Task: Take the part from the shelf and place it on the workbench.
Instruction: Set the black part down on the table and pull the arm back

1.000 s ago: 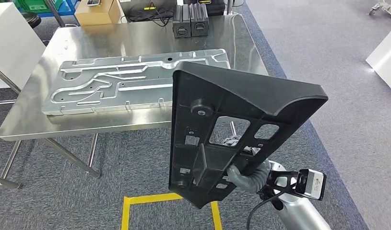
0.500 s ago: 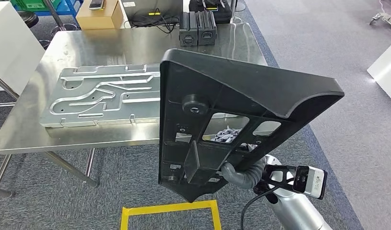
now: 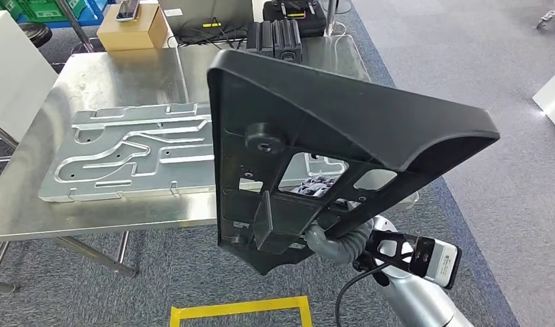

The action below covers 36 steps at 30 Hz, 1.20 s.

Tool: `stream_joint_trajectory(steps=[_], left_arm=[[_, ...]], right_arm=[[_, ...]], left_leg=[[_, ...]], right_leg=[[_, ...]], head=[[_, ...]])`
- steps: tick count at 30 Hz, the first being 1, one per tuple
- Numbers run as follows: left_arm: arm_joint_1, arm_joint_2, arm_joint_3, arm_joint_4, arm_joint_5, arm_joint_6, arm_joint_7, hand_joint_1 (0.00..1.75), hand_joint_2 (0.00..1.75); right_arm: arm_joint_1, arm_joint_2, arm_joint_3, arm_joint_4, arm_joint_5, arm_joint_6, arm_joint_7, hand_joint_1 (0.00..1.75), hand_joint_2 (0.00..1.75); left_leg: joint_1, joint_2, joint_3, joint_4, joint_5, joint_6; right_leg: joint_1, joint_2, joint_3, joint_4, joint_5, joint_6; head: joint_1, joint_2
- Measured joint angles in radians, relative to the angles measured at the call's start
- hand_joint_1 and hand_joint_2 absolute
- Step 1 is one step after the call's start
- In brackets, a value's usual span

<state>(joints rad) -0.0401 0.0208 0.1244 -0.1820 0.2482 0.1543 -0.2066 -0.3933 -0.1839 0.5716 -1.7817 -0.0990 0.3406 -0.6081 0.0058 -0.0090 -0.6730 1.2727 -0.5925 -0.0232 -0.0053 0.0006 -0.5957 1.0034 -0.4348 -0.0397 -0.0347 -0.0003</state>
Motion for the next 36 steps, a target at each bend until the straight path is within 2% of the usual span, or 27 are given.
stream_joint_trajectory(steps=[1,2,3,4,5,6,9,11,13,14,15,16,18,19,20,23,25,26,28,29,30,31,32,33,34,35,36], left_arm=[[0.002,0.000,0.003,0.000,0.003,0.001,-0.001,0.00,1.75],[0.003,-0.001,0.005,0.000,0.005,0.002,-0.003,0.00,1.75],[0.005,-0.001,0.009,0.000,0.009,0.002,-0.004,0.00,1.75],[0.005,-0.001,0.013,0.000,0.012,0.002,-0.007,0.00,1.75],[0.005,-0.001,0.018,0.000,0.014,0.002,-0.011,0.00,1.75],[0.006,-0.001,0.022,0.000,0.014,0.002,-0.015,0.00,1.75],[0.010,-0.004,0.026,0.000,0.007,0.000,-0.028,0.00,1.75],[0.009,-0.006,0.026,0.000,0.001,-0.005,-0.035,0.00,1.75],[0.008,-0.006,0.026,0.000,-0.007,-0.015,-0.042,0.00,1.75],[0.008,-0.006,0.026,0.000,-0.012,-0.023,-0.046,0.00,1.75],[0.007,-0.006,0.026,0.000,-0.018,-0.031,-0.051,0.00,1.75],[0.006,-0.006,0.026,0.000,-0.022,-0.040,-0.056,0.00,1.75],[0.005,-0.005,0.026,0.000,-0.031,-0.054,-0.062,0.00,1.75],[0.005,-0.005,0.026,0.000,-0.035,-0.060,-0.064,0.00,1.75],[0.004,-0.004,0.026,0.000,-0.038,-0.064,-0.066,0.00,1.75],[0.001,-0.003,0.026,0.000,-0.044,-0.074,-0.067,0.00,1.75],[-0.001,-0.003,0.027,0.000,-0.045,-0.078,-0.066,0.00,1.75],[-0.002,-0.003,0.029,0.000,-0.045,-0.081,-0.066,0.00,1.75],[-0.002,-0.003,0.033,0.000,-0.044,-0.088,-0.068,0.00,1.75],[-0.002,-0.003,0.035,0.000,-0.044,-0.091,-0.069,0.00,1.75],[-0.001,-0.004,0.038,0.000,-0.044,-0.095,-0.072,0.00,1.75],[-0.001,-0.004,0.040,0.000,-0.045,-0.097,-0.076,0.00,1.75],[-0.001,-0.004,0.043,0.000,-0.048,-0.100,-0.081,0.00,1.75],[-0.001,-0.004,0.046,0.000,-0.052,-0.102,-0.088,0.00,1.75],[-0.001,-0.004,0.047,0.000,-0.057,-0.104,-0.095,0.00,1.75],[-0.001,-0.004,0.048,0.000,-0.062,-0.106,-0.101,0.00,1.75],[-0.001,-0.004,0.048,0.000,-0.067,-0.108,-0.107,0.00,1.75]], right_arm=[[0.001,0.000,0.003,-0.007,0.014,-0.014,-0.001,1.75,1.75],[0.003,0.000,0.004,-0.015,0.031,-0.029,-0.002,1.75,1.75],[0.007,0.000,0.005,-0.026,0.051,-0.046,-0.003,1.75,1.75],[0.014,0.000,0.005,-0.038,0.075,-0.067,-0.005,1.75,1.75],[0.025,0.000,0.005,-0.049,0.104,-0.090,-0.006,1.75,1.75],[0.035,-0.001,0.004,-0.057,0.137,-0.116,-0.007,1.75,1.75],[0.024,-0.001,-0.027,-0.028,0.220,-0.194,-0.011,1.75,1.75],[-0.027,-0.001,-0.075,0.036,0.262,-0.246,-0.012,1.75,1.75],[-0.105,-0.001,-0.116,0.133,0.330,-0.314,-0.011,1.75,1.75],[-0.154,-0.001,-0.132,0.193,0.381,-0.358,-0.007,1.75,1.75],[-0.209,0.000,-0.148,0.255,0.441,-0.406,0.002,1.75,1.75],[-0.267,0.002,-0.163,0.315,0.507,-0.450,0.016,1.75,1.75],[-0.382,0.009,-0.180,0.429,0.635,-0.517,0.059,1.75,1.75],[-0.434,0.017,-0.182,0.481,0.696,-0.542,0.082,1.75,1.75],[-0.480,0.028,-0.178,0.533,0.760,-0.562,0.107,1.75,1.75],[-0.587,0.071,-0.144,0.677,0.946,-0.580,0.182,1.75,1.75],[-0.648,0.111,-0.104,0.786,1.050,-0.561,0.228,1.75,1.75],[-0.675,0.136,-0.079,0.847,1.095,-0.543,0.249,1.75,1.75],[-0.719,0.186,-0.025,0.964,1.165,-0.490,0.277,1.75,1.75],[-0.732,0.211,0.006,1.026,1.196,-0.457,0.288,1.75,1.75],[-0.740,0.236,0.038,1.087,1.226,-0.423,0.295,1.75,1.75],[-0.743,0.260,0.069,1.141,1.252,-0.390,0.299,1.75,1.75],[-0.742,0.282,0.100,1.188,1.274,-0.361,0.300,1.75,1.75],[-0.739,0.304,0.130,1.230,1.292,-0.336,0.300,1.75,1.75],[-0.735,0.324,0.159,1.267,1.306,-0.317,0.301,1.75,1.75],[-0.731,0.342,0.185,1.299,1.317,-0.303,0.301,1.75,1.75],[-0.724,0.358,0.207,1.327,1.324,-0.294,0.301,1.75,1.75]], left_leg=[[0.002,0.001,0.008,-0.042,0.037,-0.001],[0.003,0.002,0.031,-0.112,0.089,0.000],[0.003,0.003,0.054,-0.178,0.125,0.002],[0.001,0.004,0.073,-0.231,0.146,0.006],[-0.002,0.004,0.083,-0.261,0.157,0.012],[-0.005,0.004,0.086,-0.267,0.152,0.018],[-0.003,0.006,0.094,-0.278,0.163,0.037],[-0.002,0.008,0.098,-0.284,0.166,0.047],[-0.005,0.009,0.097,-0.283,0.165,0.052],[-0.006,0.009,0.097,-0.281,0.164,0.053],[-0.007,0.008,0.096,-0.279,0.163,0.054],[-0.007,0.006,0.097,-0.275,0.161,0.054],[-0.008,0.002,0.097,-0.267,0.155,0.050],[-0.010,0.000,0.094,-0.262,0.152,0.047],[-0.011,0.000,0.091,-0.259,0.150,0.043],[-0.013,0.000,0.085,-0.259,0.149,0.029],[-0.012,0.001,0.073,-0.231,0.129,0.017],[-0.011,0.001,0.052,-0.187,0.105,0.010],[-0.006,0.002,-0.015,-0.054,0.049,-0.001],[-0.005,0.002,-0.047,0.001,0.035,-0.003],[-0.004,0.002,-0.065,0.025,0.039,-0.004],[-0.003,0.002,-0.065,0.011,0.061,-0.004],[-0.002,0.002,-0.047,-0.041,0.099,-0.002],[-0.002,0.003,-0.017,-0.116,0.140,0.001],[-0.005,0.002,0.013,-0.183,0.170,0.005],[-0.007,0.002,0.035,-0.232,0.187,0.009],[-0.009,0.002,0.046,-0.258,0.191,0.014]], right_leg=[[0.000,0.001,0.008,0.000,-0.005,0.001],[0.000,0.002,0.017,0.000,-0.011,0.004],[0.001,0.002,0.025,0.000,-0.016,0.007],[0.001,0.001,0.029,0.001,-0.021,0.011],[0.002,0.000,0.031,0.001,-0.025,0.017],[0.003,-0.001,0.032,0.001,-0.028,0.022],[0.001,-0.001,0.029,0.017,-0.044,0.038],[-0.001,-0.001,-0.012,0.103,-0.092,0.045],[-0.001,0.000,-0.085,0.239,-0.148,0.049],[-0.001,-0.001,-0.112,0.285,-0.156,0.049],[-0.001,-0.001,-0.123,0.295,-0.144,0.049],[-0.002,-0.001,-0.113,0.263,-0.112,0.048],[-0.001,0.000,-0.056,0.133,-0.036,0.042],[0.000,0.000,-0.032,0.075,-0.014,0.039],[0.001,0.001,-0.019,0.041,-0.005,0.036],[0.002,0.004,-0.018,0.023,-0.005,0.026],[-0.002,0.004,-0.015,0.017,-0.003,0.016],[-0.004,0.004,-0.013,0.014,-0.002,0.012],[-0.002,0.003,-0.012,0.013,-0.004,0.006],[-0.001,0.003,-0.010,0.014,-0.005,0.005],[0.000,0.003,-0.009,0.014,-0.007,0.003],[0.001,0.003,-0.006,0.014,-0.009,0.003],[0.002,0.003,-0.003,0.014,-0.012,0.003],[0.002,0.003,0.001,0.015,-0.015,0.004],[0.004,0.003,0.002,0.015,-0.018,0.006],[0.005,0.003,0.002,0.015,-0.019,0.009],[0.006,0.003,0.001,0.015,-0.020,0.013]], head=[[0.000,0.000],[0.000,0.000],[0.000,0.000],[0.000,0.000],[0.000,0.000],[0.000,0.000],[0.000,0.000],[0.000,0.000],[0.000,0.000],[0.000,0.000],[0.000,0.000],[0.000,0.000],[0.000,0.000],[0.000,0.000],[0.000,0.000],[0.000,0.000],[0.000,0.000],[0.000,0.000],[0.000,0.000],[0.000,0.000],[0.000,0.000],[0.000,0.000],[0.000,0.000],[0.000,0.000],[0.000,0.000],[0.000,0.000],[0.000,0.000]])
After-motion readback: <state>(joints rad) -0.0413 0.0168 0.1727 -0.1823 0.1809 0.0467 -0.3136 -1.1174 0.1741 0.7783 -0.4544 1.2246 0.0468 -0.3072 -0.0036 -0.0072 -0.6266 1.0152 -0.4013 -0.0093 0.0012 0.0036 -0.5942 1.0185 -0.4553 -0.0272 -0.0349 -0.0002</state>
